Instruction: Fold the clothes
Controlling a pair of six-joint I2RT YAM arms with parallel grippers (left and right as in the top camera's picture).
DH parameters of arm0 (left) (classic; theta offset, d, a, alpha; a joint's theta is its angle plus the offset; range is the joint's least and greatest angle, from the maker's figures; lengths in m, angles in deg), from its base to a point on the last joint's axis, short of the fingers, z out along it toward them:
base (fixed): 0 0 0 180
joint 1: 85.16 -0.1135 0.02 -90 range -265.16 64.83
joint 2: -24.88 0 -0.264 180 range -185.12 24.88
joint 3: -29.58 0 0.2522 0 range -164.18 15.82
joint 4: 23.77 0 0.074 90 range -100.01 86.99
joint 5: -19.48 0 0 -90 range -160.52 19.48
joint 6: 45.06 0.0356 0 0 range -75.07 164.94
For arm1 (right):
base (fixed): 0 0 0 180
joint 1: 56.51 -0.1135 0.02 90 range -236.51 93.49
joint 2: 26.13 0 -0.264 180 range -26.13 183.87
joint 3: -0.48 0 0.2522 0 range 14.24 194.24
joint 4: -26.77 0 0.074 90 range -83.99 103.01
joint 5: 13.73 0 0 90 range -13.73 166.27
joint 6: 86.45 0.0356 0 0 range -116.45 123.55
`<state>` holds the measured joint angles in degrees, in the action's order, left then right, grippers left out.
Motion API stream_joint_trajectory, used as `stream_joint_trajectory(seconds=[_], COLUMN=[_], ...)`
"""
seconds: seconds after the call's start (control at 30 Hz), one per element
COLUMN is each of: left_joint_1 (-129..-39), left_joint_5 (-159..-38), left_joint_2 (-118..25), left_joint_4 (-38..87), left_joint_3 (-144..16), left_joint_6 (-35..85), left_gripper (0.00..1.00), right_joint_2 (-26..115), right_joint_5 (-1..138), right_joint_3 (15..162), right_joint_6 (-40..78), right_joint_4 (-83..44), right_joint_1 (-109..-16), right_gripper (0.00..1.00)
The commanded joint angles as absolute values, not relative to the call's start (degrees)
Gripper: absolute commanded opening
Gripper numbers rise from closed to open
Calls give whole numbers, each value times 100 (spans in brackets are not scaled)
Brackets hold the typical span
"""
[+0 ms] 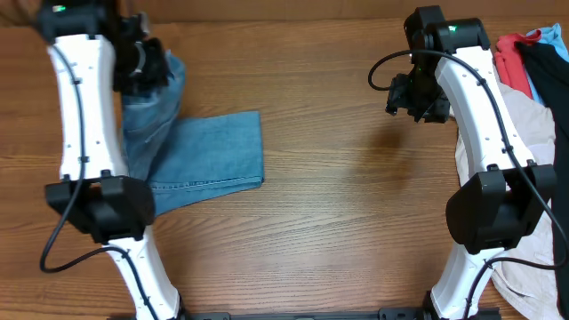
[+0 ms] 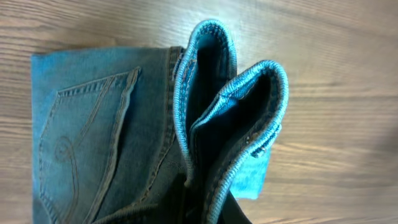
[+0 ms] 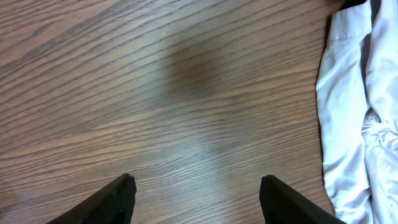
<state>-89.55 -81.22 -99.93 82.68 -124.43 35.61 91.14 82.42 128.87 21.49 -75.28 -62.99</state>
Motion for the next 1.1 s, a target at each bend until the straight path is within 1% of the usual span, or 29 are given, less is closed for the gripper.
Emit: stream_joint_trajectory(seconds=[0.0,0.17,0.4,0.67,1.0,1.03,1.07], left_joint_1=[-8583,-8231,-8164,-8056,-7639,-7604,-7562], left_joint_5=[-7479,-7427,-7201,-7422,-7512,-7582,-7704], left_joint_2=[-9812,-9812,-9812,-9812,-9814,-9814,-9814], left_joint_4=[8340,8288,8143,7863,7492,7479,7474], left_joint_3=[-12510,-12268,-11739,-11265,-10742,-10718,-10712], left_joint_6=[3268,3223,2875,2768,2641,2643,2646], left_gripper=[4,4,4,4,4,5,9], right_joint_2=[9088,9088,9088,9088,9088,9088,9088], right_joint_5=[8220,8161,8091,8087,8067,8067,8067], right_joint_3=[12937,12937,12937,12937,12937,12937,12937], right_joint_6=[2112,2077,1961,1963,1959,1959,1956], right_joint_4=[-7522,-7563,-7603,-7603,-7605,-7605,-7605], right_joint_1=[-6319,-6319,-6319,-6319,-6319,-6319,-6319], right_gripper=[68,68,68,67,67,68,67])
